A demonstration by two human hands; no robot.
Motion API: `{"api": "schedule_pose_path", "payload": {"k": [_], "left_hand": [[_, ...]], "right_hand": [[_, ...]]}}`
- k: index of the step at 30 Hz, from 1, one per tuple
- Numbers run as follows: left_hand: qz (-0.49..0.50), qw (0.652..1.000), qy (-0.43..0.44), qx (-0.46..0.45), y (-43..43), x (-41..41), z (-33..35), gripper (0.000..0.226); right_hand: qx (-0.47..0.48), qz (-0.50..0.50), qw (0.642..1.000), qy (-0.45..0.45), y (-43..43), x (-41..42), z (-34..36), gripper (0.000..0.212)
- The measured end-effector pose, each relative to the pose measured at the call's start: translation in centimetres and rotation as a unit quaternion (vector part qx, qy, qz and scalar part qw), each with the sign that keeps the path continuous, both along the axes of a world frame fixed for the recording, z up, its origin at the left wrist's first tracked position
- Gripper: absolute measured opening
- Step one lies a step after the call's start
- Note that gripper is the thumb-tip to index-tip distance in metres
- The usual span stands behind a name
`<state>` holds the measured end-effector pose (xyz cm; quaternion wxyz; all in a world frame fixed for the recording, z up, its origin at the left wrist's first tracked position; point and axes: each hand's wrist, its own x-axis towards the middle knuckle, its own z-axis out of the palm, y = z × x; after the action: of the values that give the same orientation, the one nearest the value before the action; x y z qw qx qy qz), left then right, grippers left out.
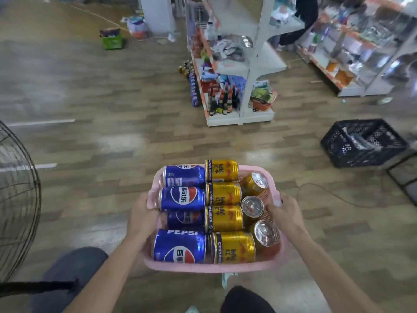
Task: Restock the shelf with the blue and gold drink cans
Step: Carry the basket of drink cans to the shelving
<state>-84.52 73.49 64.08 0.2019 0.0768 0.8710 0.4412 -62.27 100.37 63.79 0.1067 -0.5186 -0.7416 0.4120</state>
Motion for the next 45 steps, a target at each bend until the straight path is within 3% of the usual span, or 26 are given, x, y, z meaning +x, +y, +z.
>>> {"api": "schedule_pose_path", "payload": {"k": [6,12,19,31,35,45], "left_hand": [[0.067,0.998,-0.005,-0.018,6.9,-6.5,-0.2,0.01],[0.119,0.992,0.014,-0.033,12.6,-11.5,2.2,0.028],[0.174,0.984,-0.016,0.026,17.2,-19.9,3.2,0.038],[0.128,0.991,-0.016,0.03,24.4,-43.8,2.6,0.023],[0.129,0.991,0.005,0.019,26.6,-50.9,3.0,0.028],[0.153,0.986,-0.049,0.04,34.2,-67.7,1.0,0.008]], "right_hand": [[-0.001,0.044,0.999,-0.023,9.4,-9.5,0.5,0.021],[-0.022,0.099,0.995,-0.023,17.0,-18.4,1.7,0.008],[-0.021,0.134,0.991,-0.001,22.0,-28.6,2.6,0.016],[-0.024,0.116,0.993,0.001,27.9,-50.2,0.4,0.008],[-0.045,0.108,0.993,0.027,29.7,-56.2,1.2,0.009],[-0.036,0.151,0.988,0.023,38.7,-74.7,0.0,0.007]]}}
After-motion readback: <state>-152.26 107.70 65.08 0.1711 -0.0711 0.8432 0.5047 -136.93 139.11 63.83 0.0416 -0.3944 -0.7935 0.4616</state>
